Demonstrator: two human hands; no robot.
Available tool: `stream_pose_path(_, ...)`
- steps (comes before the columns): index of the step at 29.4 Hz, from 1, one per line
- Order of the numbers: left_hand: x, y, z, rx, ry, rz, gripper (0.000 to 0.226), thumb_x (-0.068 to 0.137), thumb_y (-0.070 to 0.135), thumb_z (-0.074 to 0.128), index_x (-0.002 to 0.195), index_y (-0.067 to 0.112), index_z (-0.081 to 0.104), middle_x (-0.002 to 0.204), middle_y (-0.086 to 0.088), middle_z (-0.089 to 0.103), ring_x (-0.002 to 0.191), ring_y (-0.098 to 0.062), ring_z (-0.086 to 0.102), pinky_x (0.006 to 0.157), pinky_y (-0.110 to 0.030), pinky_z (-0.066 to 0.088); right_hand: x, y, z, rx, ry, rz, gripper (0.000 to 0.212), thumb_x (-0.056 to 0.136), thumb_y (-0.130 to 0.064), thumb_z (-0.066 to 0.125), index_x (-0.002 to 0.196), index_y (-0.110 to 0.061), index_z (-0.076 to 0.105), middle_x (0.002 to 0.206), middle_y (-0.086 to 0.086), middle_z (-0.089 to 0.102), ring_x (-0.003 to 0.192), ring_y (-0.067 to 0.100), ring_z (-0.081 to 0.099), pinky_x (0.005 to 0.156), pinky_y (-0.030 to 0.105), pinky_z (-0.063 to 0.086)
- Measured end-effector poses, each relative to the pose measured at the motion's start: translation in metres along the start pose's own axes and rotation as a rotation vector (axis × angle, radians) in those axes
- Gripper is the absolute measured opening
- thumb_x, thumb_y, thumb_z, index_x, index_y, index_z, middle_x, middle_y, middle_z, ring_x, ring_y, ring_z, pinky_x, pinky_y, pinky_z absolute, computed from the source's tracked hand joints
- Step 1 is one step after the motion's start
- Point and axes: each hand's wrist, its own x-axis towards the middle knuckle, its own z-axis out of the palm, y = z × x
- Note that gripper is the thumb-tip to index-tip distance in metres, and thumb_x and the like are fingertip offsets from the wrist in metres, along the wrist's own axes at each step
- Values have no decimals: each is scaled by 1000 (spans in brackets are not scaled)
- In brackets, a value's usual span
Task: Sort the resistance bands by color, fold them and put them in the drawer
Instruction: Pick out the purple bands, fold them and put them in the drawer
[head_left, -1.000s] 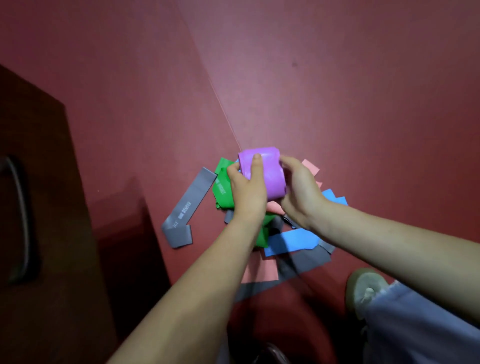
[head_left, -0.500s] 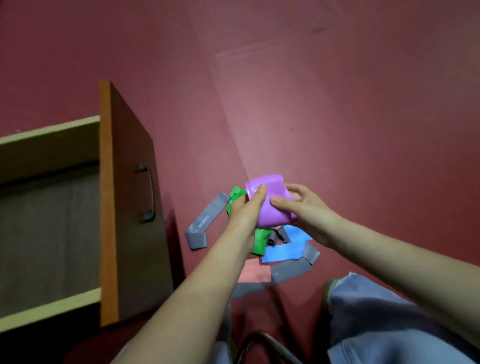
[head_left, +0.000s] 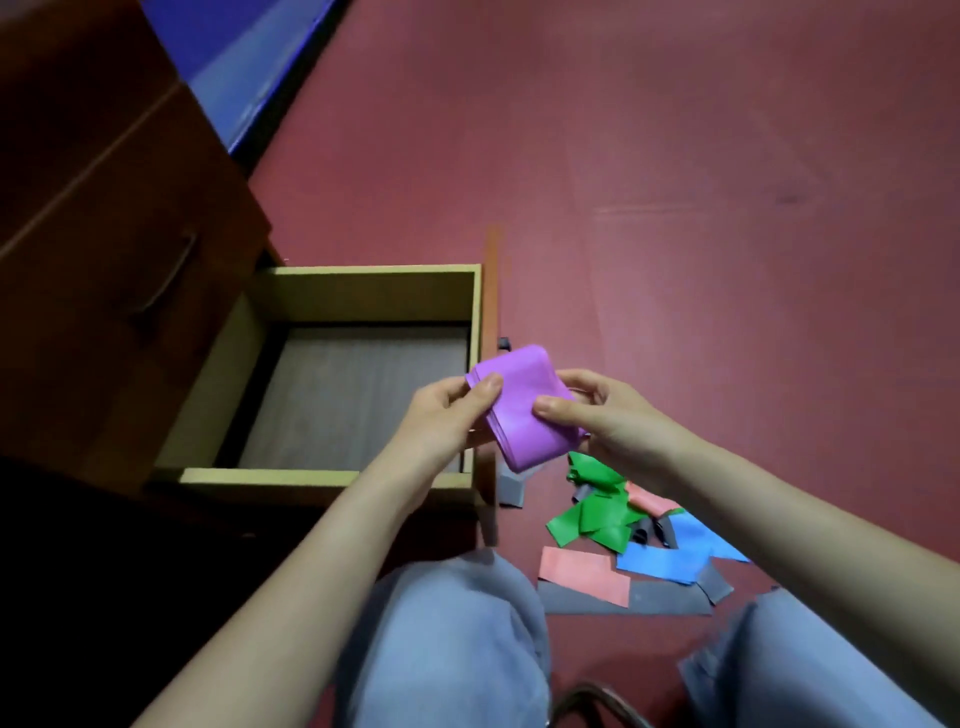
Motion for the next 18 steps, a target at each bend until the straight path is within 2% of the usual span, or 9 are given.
stream_pose_path(3,-14,-6,-48,-55,131,40,16,93,17,47,96,7,59,78,-4,61,58,0,60,56,-12,51,19,0,47,-37,-148,35,46,72,-4,64,117,-6,52,100,8,61,85,12,60,73,20,54)
stream_pose_path(5,-19,-12,-79,-83,237,34,17,93,18,47,98,7,59,77,-3,62,56,0,60,53,-12,49,35,1,76,-55,-272,84,49,73,4,63,119,-8,50,101,7,60,88,13,60,76,22,54)
stream_pose_path(6,-20,-16,-92,-73,283,36,17,93,19,47,97,8,60,77,-2,62,60,-3,61,55,-12,48,42,2,87,-72,-322,102,51,73,7,63,119,-10,50,103,7,60,91,14,59,77,23,54)
stream_pose_path(8,-20,-27,-123,-19,373,37,17,92,22,49,88,14,63,80,-4,63,71,-12,58,67,-18,49,64,9,114,-135,-370,132,51,75,10,62,120,-12,50,106,7,59,94,16,58,80,27,53)
stream_pose_path(9,-19,-31,-136,17,400,30,17,92,24,50,83,17,62,80,-5,62,75,-15,56,72,-24,46,74,13,123,-170,-360,136,50,76,11,59,119,-13,50,107,7,58,95,17,58,79,27,52)
stream_pose_path(11,-12,-40,-165,80,429,-3,19,90,28,53,76,18,60,78,-2,59,76,-14,53,74,-26,41,99,23,146,-225,-340,138,47,78,12,55,119,-11,51,106,8,58,94,18,57,76,25,52)
stream_pose_path(14,3,-50,-193,71,459,-76,16,90,31,52,80,20,56,82,-2,58,77,-15,53,69,-23,41,133,43,173,-247,-266,146,38,79,10,53,113,-8,55,100,9,57,85,16,57,70,23,49)
stream_pose_path(16,16,-54,-205,-20,540,-97,17,94,25,44,80,21,54,81,-2,57,74,-16,53,65,-24,41,156,57,189,-222,-234,173,33,80,6,54,111,-4,56,97,11,57,77,14,56,64,23,49)
stream_pose_path(18,28,-56,-216,32,637,-95,22,95,21,41,76,18,50,76,-1,53,76,-18,51,66,-24,40,176,67,201,-212,-236,205,33,80,4,55,113,-1,56,99,13,57,74,15,56,60,23,51)
